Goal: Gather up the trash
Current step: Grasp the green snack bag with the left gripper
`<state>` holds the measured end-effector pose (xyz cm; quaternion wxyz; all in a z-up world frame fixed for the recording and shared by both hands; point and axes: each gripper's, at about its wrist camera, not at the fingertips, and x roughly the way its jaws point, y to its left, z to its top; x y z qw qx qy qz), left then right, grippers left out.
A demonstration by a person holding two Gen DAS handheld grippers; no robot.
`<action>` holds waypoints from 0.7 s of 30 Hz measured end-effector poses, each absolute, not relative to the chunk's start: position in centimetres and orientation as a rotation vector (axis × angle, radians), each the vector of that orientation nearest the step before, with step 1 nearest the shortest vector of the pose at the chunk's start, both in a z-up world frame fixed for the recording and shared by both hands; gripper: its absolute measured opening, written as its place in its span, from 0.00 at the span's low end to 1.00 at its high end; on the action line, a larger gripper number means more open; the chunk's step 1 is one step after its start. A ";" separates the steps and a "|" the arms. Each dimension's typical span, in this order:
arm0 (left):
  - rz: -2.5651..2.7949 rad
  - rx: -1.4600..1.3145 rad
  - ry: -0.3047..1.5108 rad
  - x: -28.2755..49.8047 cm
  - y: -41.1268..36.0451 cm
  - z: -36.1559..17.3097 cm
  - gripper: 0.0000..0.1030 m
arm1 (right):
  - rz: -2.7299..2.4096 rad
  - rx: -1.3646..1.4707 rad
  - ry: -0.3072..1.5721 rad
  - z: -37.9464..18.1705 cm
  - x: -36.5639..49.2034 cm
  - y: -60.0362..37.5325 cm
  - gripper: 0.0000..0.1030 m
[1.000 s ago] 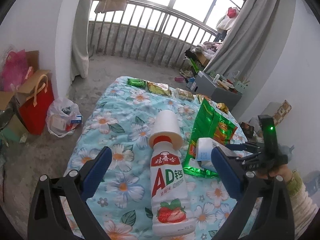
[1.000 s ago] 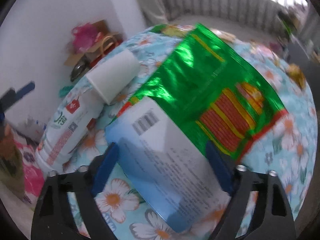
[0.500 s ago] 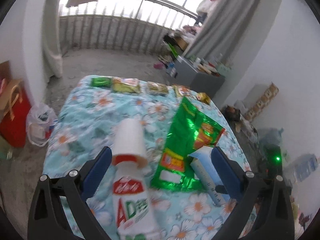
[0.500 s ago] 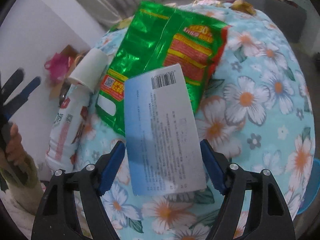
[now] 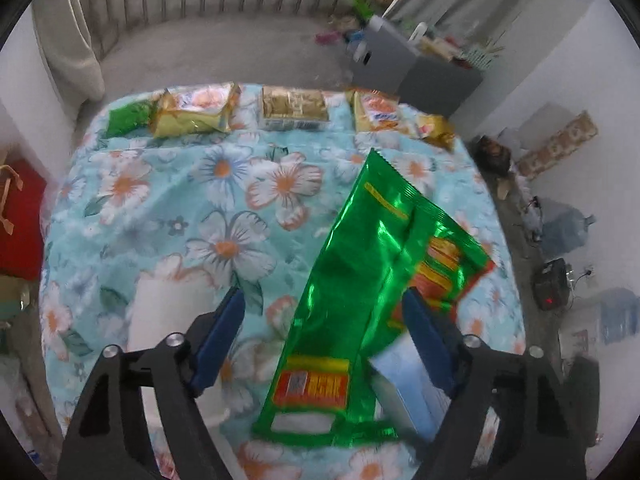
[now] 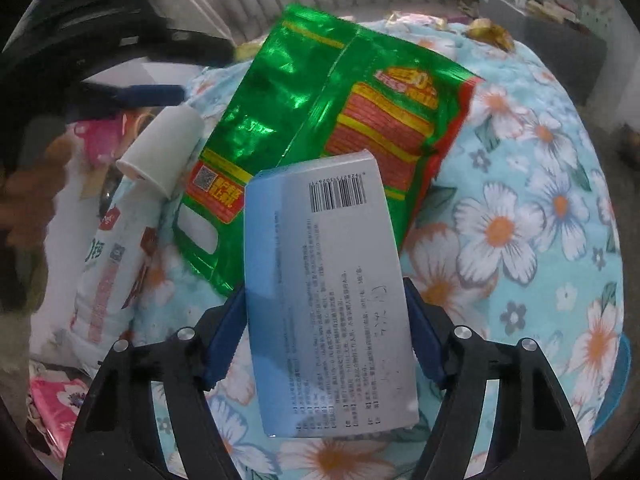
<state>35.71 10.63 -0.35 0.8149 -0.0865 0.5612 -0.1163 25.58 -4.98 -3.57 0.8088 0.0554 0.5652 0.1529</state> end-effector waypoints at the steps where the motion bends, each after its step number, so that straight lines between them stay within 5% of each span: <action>1: -0.238 -0.183 1.221 36.4 10.4 -0.9 0.72 | 0.321 0.126 1.207 -3.5 25.2 -5.4 0.67; 15: -0.296 -0.293 1.425 37.1 9.9 -4.0 0.43 | 0.222 0.304 1.138 -2.4 18.8 -13.6 0.67; 21: -0.453 -0.359 1.387 32.7 8.5 -1.1 0.43 | 0.209 0.382 1.110 -2.1 17.5 -15.4 0.66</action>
